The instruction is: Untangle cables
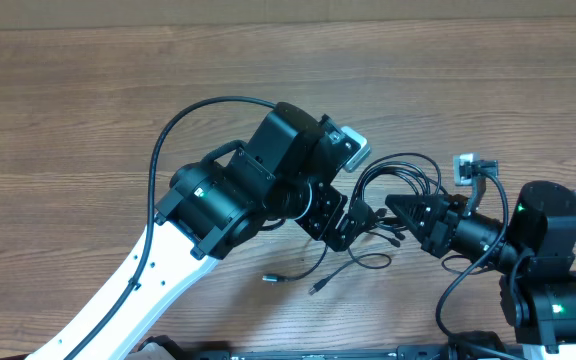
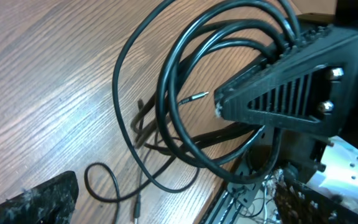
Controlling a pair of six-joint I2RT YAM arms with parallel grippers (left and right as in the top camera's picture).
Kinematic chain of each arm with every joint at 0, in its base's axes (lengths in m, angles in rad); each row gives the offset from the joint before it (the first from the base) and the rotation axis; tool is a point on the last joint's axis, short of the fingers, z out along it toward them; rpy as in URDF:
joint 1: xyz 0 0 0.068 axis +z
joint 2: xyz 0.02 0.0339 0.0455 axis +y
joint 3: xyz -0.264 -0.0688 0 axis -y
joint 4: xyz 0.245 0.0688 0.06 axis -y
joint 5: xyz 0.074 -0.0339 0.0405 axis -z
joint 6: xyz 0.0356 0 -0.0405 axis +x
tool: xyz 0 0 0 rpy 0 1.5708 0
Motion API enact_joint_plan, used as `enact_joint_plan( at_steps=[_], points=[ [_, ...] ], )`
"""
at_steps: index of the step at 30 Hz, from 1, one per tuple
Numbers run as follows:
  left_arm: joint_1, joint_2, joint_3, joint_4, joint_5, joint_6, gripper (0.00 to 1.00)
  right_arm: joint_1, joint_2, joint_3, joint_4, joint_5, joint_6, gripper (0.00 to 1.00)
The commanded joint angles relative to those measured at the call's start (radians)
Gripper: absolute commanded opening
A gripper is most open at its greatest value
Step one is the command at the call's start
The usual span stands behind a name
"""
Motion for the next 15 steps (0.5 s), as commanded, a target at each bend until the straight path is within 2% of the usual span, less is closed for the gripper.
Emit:
enact_joint_plan(
  at_steps=[1,10,12,13,14,15],
  points=[
    [0.004,-0.023,0.026,0.010,-0.017,-0.164,1.00,-0.002,-0.006,0.000,0.036,0.014,0.065,0.04],
    [0.003,-0.023,0.026,0.042,-0.018,-0.428,1.00,-0.002,-0.006,0.000,0.057,0.010,0.093,0.04],
    [0.003,-0.022,0.026,0.050,-0.017,-0.464,0.91,-0.002,-0.006,0.000,0.061,0.006,0.093,0.04],
    [0.003,-0.020,0.026,0.052,-0.018,-0.485,0.81,-0.002,-0.006,0.000,0.076,-0.017,0.093,0.04],
    [0.003,-0.019,0.026,0.052,-0.018,-0.496,0.75,-0.002,-0.006,0.000,0.092,-0.037,0.093,0.04],
    [0.003,-0.017,0.026,0.051,-0.018,-0.499,0.72,-0.002,-0.006,0.000,0.107,-0.056,0.093,0.04]
  ],
)
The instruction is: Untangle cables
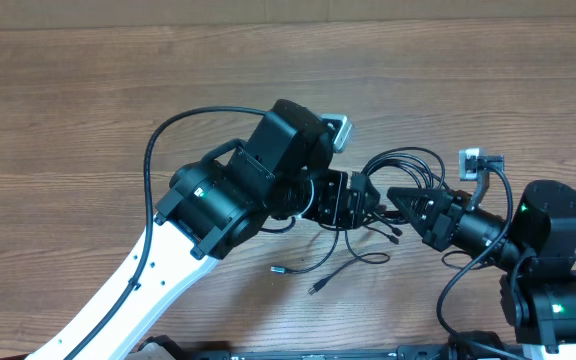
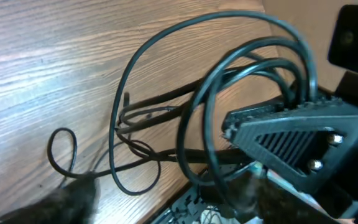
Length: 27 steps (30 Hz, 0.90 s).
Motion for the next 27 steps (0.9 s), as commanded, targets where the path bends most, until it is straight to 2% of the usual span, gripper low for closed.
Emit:
enact_joint_plan(
  at_steps=[1,5,15,17,20,21,22,23,27],
  points=[
    [0.003,-0.017,0.026,0.005,-0.007,-0.089,0.70,-0.002,-0.006,0.000,0.055,-0.073,0.007,0.04],
    [0.003,-0.010,0.026,0.005,-0.007,-0.093,0.61,-0.002,-0.006,0.000,0.078,-0.089,0.022,0.04],
    [0.002,0.014,0.026,0.024,-0.004,-0.140,0.57,-0.002,-0.006,0.000,0.089,-0.144,0.021,0.04],
    [0.002,0.017,0.026,0.023,-0.003,-0.158,0.51,-0.002,-0.006,0.000,0.089,-0.143,0.021,0.04],
    [0.002,0.017,0.026,0.016,0.001,-0.160,0.28,-0.002,-0.006,0.000,0.089,-0.143,0.021,0.04],
    [0.002,0.017,0.026,0.014,0.001,-0.160,0.16,-0.002,-0.006,0.000,0.089,-0.143,0.021,0.04],
    [0.002,0.017,0.026,0.013,0.000,-0.160,0.09,-0.002,-0.006,0.000,0.089,-0.143,0.021,0.04],
    [0.002,0.017,0.026,0.011,0.000,-0.160,0.04,-0.002,-0.006,0.000,0.089,-0.143,0.021,0.04],
    [0.003,0.017,0.026,0.005,-0.001,-0.148,0.04,-0.002,-0.006,0.000,0.087,-0.143,0.021,0.04]
  ],
)
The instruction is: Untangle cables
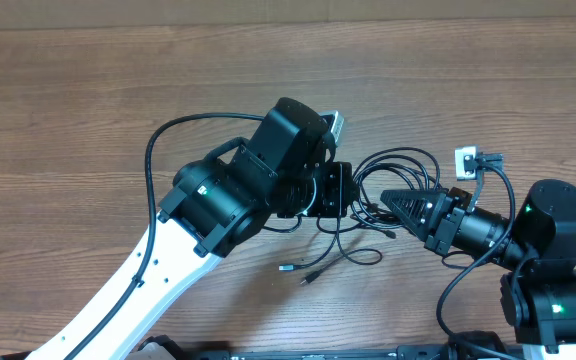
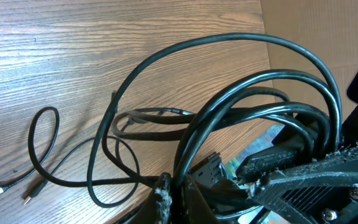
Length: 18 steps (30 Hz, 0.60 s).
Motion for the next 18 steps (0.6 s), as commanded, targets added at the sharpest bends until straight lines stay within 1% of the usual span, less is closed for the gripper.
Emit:
enact_joint_plan(
  at_steps=[1,5,7,9,12,13,14,17,18],
  points=[
    [0.003,0.008,0.024,-0.008,-0.005,0.022,0.04,-0.002,-0.006,0.000,0.006,-0.012,0.001,0.04],
    [0.003,0.008,0.024,-0.008,-0.008,0.094,0.04,-0.002,-0.006,0.000,-0.009,-0.012,0.000,0.04],
    [0.003,0.008,0.024,-0.009,-0.008,0.153,0.04,-0.002,-0.006,0.000,-0.009,-0.012,0.000,0.10],
    [0.003,0.007,0.024,-0.010,-0.008,0.211,0.04,-0.002,-0.006,0.000,-0.010,-0.012,0.000,0.23],
    [0.003,0.007,0.024,-0.021,-0.008,0.317,0.04,-0.002,-0.006,0.000,-0.031,-0.011,-0.002,0.32],
    [0.003,0.007,0.024,-0.027,-0.008,0.362,0.04,-0.002,-0.006,0.000,-0.043,-0.011,-0.011,0.39],
    [0.003,0.007,0.024,-0.035,-0.008,0.422,0.04,-0.002,-0.006,0.000,-0.074,-0.003,-0.041,0.49],
    [0.005,0.007,0.024,-0.038,-0.016,0.492,0.04,-0.002,-0.006,0.000,-0.140,0.051,-0.060,0.58],
    [0.005,0.007,0.024,-0.037,-0.027,0.506,0.04,-0.002,-0.006,0.000,-0.159,0.073,-0.060,0.58]
  ],
)
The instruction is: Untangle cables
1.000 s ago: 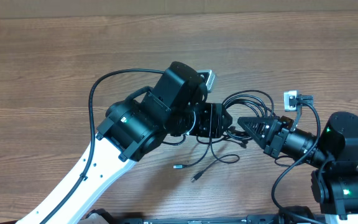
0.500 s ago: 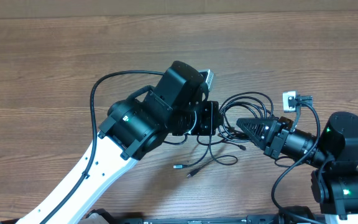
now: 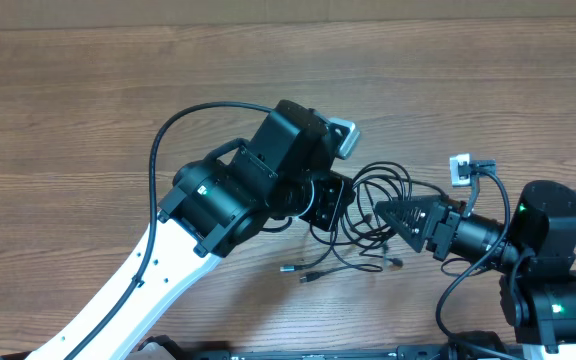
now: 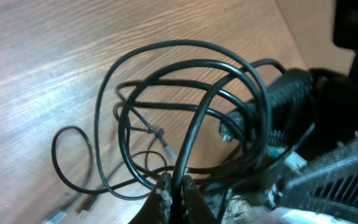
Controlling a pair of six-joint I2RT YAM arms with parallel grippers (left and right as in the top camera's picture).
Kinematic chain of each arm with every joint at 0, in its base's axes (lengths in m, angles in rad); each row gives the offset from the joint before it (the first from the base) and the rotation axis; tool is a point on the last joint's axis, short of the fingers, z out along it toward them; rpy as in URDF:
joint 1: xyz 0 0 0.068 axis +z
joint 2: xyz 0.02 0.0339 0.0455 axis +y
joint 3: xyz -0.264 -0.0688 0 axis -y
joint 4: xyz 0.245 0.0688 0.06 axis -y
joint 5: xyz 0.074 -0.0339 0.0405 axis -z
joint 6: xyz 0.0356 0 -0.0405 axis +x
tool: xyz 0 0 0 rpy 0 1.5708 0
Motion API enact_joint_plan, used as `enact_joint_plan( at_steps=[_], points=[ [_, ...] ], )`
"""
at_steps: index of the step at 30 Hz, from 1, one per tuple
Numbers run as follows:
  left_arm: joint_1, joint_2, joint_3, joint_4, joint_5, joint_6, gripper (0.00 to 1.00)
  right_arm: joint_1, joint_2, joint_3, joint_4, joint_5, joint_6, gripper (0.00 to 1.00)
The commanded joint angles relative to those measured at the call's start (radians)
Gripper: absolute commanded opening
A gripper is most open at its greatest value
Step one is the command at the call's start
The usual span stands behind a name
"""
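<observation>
A tangle of thin black cables (image 3: 376, 192) lies coiled between my two grippers near the table's middle right. My left gripper (image 3: 330, 208) is shut on one strand of it; in the left wrist view its fingertips (image 4: 166, 190) pinch that black cable (image 4: 194, 134) as it rises into the loops. My right gripper (image 3: 380, 213) points left into the coil with its fingers together on the bundle, and the loops (image 4: 185, 81) hang from it. Loose ends with small connectors (image 3: 298, 271) and a jack plug (image 3: 396, 262) trail on the wood.
The wooden table (image 3: 88, 80) stretches to the left and far side, up to a cardboard edge. My left arm's own supply cable (image 3: 168, 135) arches over its elbow. A white connector (image 3: 461, 168) sits on the right wrist. A dark frame runs along the near edge.
Both grippers keep their hold. The right gripper has come slightly left and nearer, the left wrist has turned, and the loops have drawn into a tighter coil. The jack plug now lies to the right.
At first my left gripper was open low beside the tangle while the right gripper held the loops up. It then stood closer to the loops, blurred. By 0.6 s ago it was shut on one strand, and it holds that strand now.
</observation>
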Motion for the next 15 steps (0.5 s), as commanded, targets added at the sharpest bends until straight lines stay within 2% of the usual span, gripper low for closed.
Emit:
enact_joint_plan(
  at_steps=[1,6,12,15],
  points=[
    [0.005,0.006,0.023,0.003,-0.031,0.164,0.04,-0.002,-0.006,0.002,-0.040,0.076,-0.031,0.58],
    [0.005,0.005,0.023,0.002,-0.064,0.174,0.04,-0.002,-0.006,0.002,-0.045,0.103,-0.031,0.60],
    [0.005,0.005,0.023,0.005,-0.069,0.232,0.04,-0.002,-0.006,0.002,-0.082,0.195,-0.032,0.85],
    [0.005,0.005,0.023,0.005,-0.108,0.231,0.04,-0.002,-0.006,0.002,-0.132,0.286,-0.032,0.89]
  ],
)
